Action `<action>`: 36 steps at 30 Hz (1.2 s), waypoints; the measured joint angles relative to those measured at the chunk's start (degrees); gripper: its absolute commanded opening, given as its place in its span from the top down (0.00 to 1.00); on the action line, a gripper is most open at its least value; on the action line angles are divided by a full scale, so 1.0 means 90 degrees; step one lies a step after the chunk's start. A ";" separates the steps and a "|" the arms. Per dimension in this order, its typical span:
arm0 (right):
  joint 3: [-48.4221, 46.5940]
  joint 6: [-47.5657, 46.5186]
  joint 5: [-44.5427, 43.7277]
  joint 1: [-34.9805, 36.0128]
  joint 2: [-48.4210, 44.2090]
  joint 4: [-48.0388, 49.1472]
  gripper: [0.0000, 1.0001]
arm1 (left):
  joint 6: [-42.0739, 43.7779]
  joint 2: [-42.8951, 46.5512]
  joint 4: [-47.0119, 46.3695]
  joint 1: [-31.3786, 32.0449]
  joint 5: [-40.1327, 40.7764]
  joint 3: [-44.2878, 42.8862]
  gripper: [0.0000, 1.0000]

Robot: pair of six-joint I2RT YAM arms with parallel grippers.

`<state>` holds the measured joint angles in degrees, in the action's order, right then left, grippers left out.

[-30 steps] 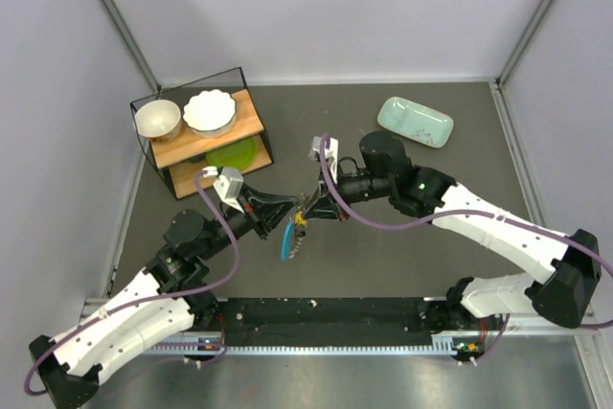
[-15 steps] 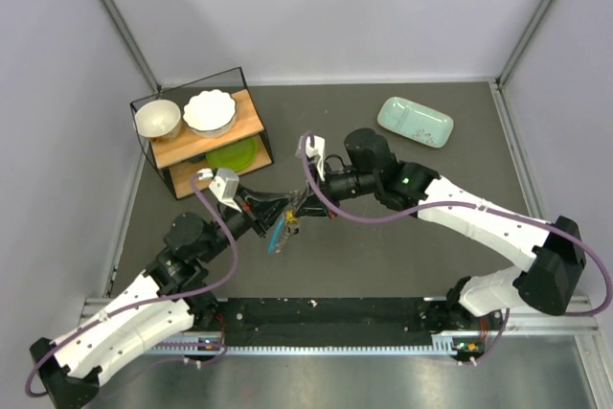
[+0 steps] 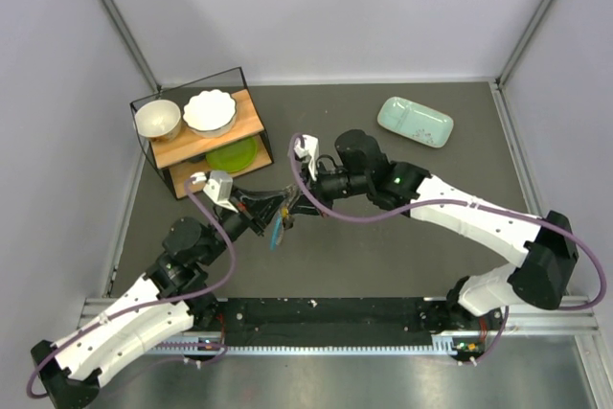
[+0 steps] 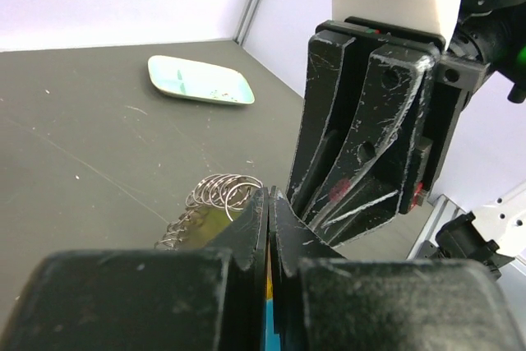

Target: Remove the keys from the keyring

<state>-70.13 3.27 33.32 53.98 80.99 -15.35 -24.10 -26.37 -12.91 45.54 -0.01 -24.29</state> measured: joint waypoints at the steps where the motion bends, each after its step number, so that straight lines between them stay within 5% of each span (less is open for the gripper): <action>1: 0.0051 0.0056 -0.0100 0.0005 -0.0027 0.0044 0.80 | 0.0005 0.0019 0.0002 0.0000 0.0012 0.0005 1.00; 4: 0.0459 0.0328 -0.0316 0.0010 -0.0313 0.0284 0.71 | 0.0005 0.0136 0.0000 0.0000 0.0049 0.0015 1.00; 15: 0.1693 0.1477 -0.0435 -0.0267 -0.1836 0.1814 0.66 | -0.0226 0.0403 -0.0270 0.0000 -0.0345 0.0024 1.00; 26: 0.1957 0.3016 -0.0068 -0.0362 -0.1700 0.3740 0.63 | -0.0532 0.0474 -0.0440 0.0000 -0.0670 0.0019 1.00; 36: 0.2098 0.3315 0.0044 -0.0362 -0.1581 0.4119 0.67 | -0.0775 0.0573 -0.0741 0.0000 -0.0714 0.0019 1.00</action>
<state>-51.24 33.10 33.71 50.72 66.76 21.71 -31.07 -21.21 -19.57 45.54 -6.44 -24.12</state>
